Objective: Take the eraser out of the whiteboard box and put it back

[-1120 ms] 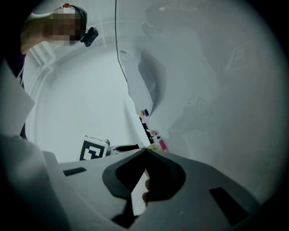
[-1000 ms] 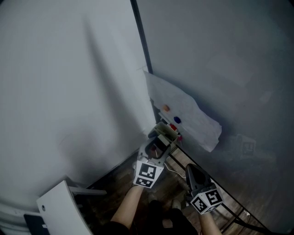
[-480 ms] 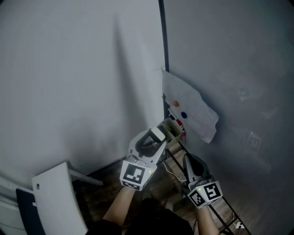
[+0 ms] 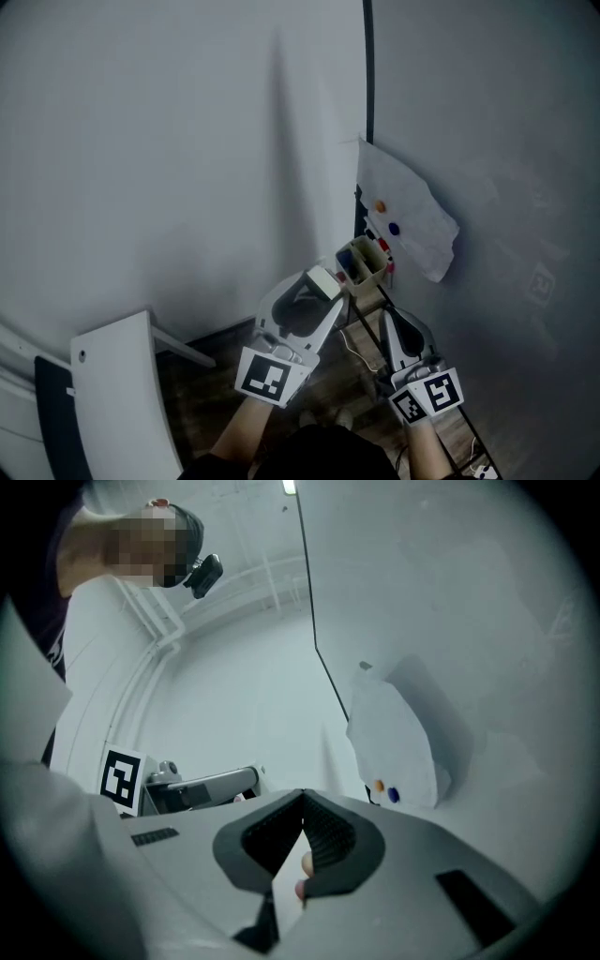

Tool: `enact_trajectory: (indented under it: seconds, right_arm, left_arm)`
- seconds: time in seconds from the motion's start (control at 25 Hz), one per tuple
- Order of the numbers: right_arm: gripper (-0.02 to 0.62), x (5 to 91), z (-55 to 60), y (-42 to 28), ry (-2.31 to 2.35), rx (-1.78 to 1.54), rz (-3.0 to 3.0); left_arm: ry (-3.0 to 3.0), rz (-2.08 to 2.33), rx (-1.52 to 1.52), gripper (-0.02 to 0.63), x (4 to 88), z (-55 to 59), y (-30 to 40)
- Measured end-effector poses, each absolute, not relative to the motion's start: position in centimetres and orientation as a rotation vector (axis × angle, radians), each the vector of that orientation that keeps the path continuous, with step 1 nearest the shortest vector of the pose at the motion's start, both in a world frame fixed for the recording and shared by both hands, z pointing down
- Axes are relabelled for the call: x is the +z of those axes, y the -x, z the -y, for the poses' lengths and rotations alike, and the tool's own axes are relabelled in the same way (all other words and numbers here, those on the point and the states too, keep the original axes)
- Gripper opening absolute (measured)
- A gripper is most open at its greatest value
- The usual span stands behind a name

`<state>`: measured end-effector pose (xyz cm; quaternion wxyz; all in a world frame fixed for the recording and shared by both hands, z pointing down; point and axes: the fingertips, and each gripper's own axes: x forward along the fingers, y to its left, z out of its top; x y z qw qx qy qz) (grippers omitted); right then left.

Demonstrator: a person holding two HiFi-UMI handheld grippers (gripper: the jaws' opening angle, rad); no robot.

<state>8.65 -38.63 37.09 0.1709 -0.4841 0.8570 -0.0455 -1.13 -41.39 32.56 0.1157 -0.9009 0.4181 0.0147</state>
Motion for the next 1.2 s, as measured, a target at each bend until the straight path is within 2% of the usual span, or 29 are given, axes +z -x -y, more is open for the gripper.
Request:
enact_trajectory:
  seconds: [0.48,1.2]
  right_arm:
    - [0.003,33.9,37.1,-6.3,1.377,-0.018,-2.427]
    - [0.003,34.3,36.8,-5.8,1.387,-0.035,-2.427]
  left_arm:
    - [2.562,-1.19,0.073,0.238,30.2,38.0,3.7]
    - [2.591,-1.192,0.085,0.238,30.5,38.1,4.2]
